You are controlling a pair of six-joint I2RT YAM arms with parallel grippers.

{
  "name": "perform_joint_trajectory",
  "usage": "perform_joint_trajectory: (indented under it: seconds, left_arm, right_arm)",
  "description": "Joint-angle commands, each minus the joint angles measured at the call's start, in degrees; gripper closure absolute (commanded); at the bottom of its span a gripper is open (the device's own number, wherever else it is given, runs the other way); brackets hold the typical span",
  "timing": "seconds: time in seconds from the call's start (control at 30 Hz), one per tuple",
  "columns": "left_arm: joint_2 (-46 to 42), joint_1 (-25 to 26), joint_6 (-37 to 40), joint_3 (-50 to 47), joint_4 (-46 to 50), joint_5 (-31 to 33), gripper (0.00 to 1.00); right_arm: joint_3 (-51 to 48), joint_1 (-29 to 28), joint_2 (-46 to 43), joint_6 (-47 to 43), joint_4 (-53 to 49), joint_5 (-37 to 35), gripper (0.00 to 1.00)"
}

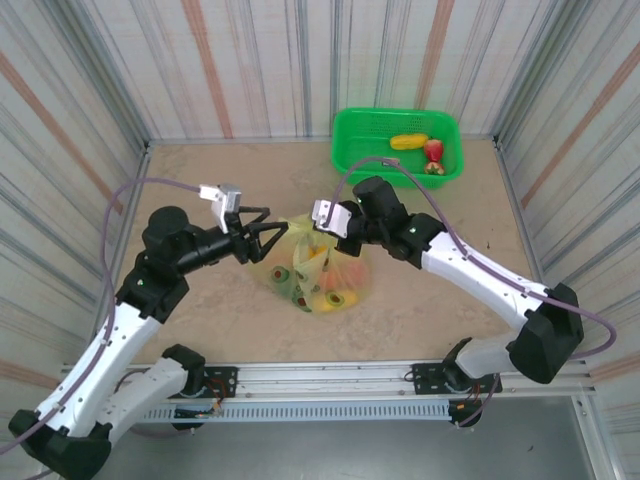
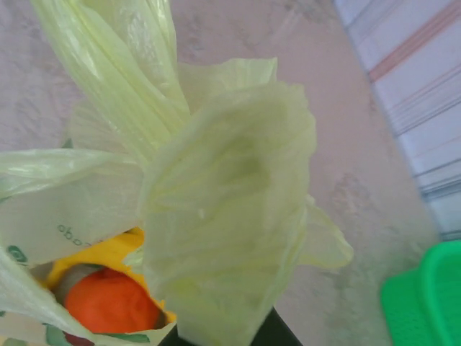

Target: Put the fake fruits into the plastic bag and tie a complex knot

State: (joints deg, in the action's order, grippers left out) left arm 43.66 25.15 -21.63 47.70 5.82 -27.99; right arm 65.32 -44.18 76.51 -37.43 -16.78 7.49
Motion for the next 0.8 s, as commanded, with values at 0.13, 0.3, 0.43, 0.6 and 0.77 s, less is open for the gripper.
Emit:
perform_joint_trajectory:
  seconds: [0.13,0.3,0.43,0.6,0.77]
  left_arm:
    - [3.62,-4.11,-1.48,0.07,1.51,10.12,0.34]
    - [19.3,-9.1,-6.39,7.96,-1.05,1.41,0.38]
    - [33.24,-9.09,-7.73,17.14,-1.0,-5.88,0.44]
    - [47.75,-7.99,-14.07,22.68,-13.27,-21.51,0.42]
    - [59.64,-5.25,-13.26,29.89,-13.46,-31.32,0.44]
  right_arm:
    - [-5.33,-2.88,-3.41,-8.06,11.17,-12.14,1.0]
    - [-9.99,-4.41,-3.8,-15.77,21.35,-17.63,1.0]
    - [-12.83,-5.13,-2.59,-22.66,31.16,-20.85,1.0]
    - [-14.67,-4.66,-0.76,-27.12,38.89,-19.83,1.0]
    - [-15.23,-2.27,-0.51,-27.12,39.64,-12.75,1.0]
